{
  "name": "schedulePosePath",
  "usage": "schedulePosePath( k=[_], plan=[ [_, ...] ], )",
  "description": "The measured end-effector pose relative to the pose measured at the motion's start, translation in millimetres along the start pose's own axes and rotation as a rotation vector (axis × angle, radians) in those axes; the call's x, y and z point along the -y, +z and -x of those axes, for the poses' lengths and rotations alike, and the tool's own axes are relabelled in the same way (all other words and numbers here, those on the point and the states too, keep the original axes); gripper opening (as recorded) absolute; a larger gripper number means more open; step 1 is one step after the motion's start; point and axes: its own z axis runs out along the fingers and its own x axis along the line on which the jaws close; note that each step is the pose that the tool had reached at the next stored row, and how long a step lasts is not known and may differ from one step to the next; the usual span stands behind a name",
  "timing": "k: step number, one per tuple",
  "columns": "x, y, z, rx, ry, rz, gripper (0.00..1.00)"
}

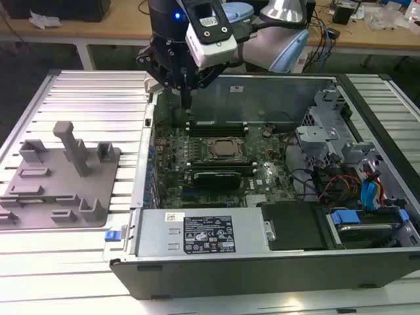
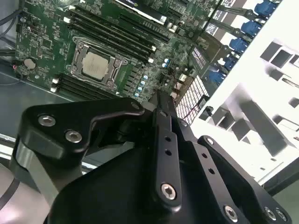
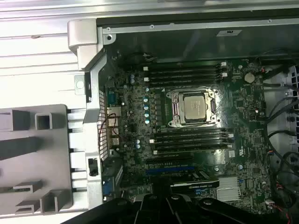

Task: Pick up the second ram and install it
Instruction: 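Reach for the second ram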

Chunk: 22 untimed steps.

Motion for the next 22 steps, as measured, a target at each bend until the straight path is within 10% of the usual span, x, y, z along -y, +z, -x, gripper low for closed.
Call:
schedulePosePath(
  k=[5, 22],
  plan=[
    [0.0, 0.0, -0.6, 0.0001, 0.0, 0.0, 0.08],
    [4.2, -1.3, -56.1, 0.0, 0.0, 0.0, 0.08]
  ],
)
